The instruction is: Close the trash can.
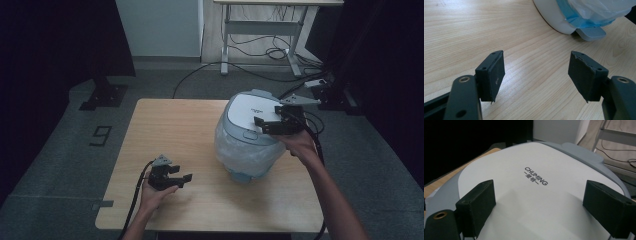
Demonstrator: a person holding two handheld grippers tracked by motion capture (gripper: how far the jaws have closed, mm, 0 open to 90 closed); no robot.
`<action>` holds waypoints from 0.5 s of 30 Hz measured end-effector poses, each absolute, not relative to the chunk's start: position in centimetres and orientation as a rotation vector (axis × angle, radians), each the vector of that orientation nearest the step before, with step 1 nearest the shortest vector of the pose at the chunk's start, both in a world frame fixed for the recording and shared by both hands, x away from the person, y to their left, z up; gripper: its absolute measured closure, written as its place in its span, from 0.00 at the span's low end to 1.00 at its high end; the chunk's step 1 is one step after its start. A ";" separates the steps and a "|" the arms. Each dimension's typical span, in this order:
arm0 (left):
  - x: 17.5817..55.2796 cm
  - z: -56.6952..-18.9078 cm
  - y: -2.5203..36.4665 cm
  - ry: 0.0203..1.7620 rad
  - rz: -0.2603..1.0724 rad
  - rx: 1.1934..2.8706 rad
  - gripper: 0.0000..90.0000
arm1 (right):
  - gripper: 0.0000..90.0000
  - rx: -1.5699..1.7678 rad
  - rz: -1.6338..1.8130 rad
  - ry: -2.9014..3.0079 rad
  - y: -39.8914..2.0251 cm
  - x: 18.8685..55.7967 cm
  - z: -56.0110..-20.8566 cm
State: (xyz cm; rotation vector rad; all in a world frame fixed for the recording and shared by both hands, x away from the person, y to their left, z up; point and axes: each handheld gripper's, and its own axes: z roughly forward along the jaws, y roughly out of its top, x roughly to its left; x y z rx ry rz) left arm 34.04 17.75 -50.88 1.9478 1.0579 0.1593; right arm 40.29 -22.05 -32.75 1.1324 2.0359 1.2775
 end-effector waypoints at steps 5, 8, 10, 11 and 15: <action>33.9 -50.8 17.7 1.056 0.165 1.949 0.32 | 0.15 1.143 1.196 2.043 -21.6 40.1 -32.6; 34.0 -50.8 17.8 1.058 0.166 1.946 0.32 | 0.15 1.142 1.220 2.028 -21.8 40.0 -32.8; 34.0 -50.8 17.9 1.060 0.164 1.944 0.32 | 0.14 1.137 1.229 2.030 -22.0 40.0 -32.7; 34.0 -50.8 17.9 1.061 0.165 1.944 0.32 | 0.15 1.135 1.231 2.025 -22.0 40.0 -32.8; 34.0 -50.8 18.0 1.062 0.163 1.941 0.32 | 0.20 1.117 1.277 1.979 -23.1 39.4 -32.9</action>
